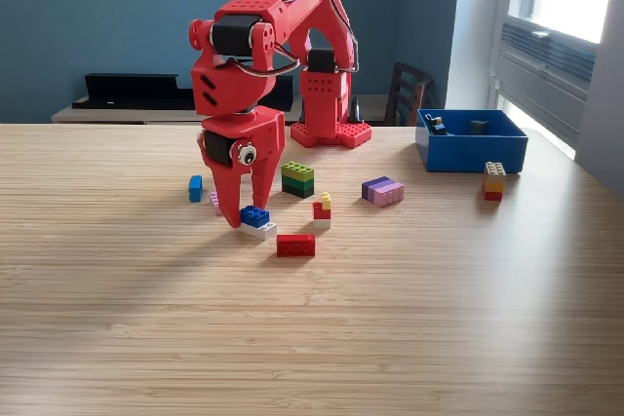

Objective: Grasp a lego block and put it in the bin.

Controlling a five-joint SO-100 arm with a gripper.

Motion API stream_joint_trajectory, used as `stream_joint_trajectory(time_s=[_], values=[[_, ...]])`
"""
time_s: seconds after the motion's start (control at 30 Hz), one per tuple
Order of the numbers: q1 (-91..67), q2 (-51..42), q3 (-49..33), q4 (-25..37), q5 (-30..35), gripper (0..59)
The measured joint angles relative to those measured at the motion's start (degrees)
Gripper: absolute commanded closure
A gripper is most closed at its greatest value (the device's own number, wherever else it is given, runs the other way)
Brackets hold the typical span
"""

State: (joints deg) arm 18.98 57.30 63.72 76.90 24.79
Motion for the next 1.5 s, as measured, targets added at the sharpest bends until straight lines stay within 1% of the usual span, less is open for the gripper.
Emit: stream_joint_trajectory(time_s=[0.1, 0.2, 0.53, 0.67, 0.77, 0.87, 0.97, 1.13, 1.27, 1.4, 1.5], values=[[0.0, -0.26, -0.7, 0.09, 0.0, 55.0], [0.0, -0.26, -0.79, 0.09, 0.0, 57.8], [0.0, -0.26, -0.79, 0.09, -0.44, 58.5], [0.0, -0.09, 2.55, 0.18, -2.2, 58.5], [0.26, -0.09, 2.29, 3.08, -3.25, 58.5], [0.26, 0.88, 2.37, 4.31, -4.22, 58.5], [0.18, 4.83, 2.9, 5.1, -5.45, 58.5], [-2.2, 14.06, 2.9, 7.21, -6.94, 58.5], [-5.19, 20.48, 2.9, 10.72, -8.0, 58.5], [-11.07, 25.93, 2.9, 14.06, -9.4, 58.6], [-18.63, 29.18, 2.9, 16.52, -10.02, 58.6]])
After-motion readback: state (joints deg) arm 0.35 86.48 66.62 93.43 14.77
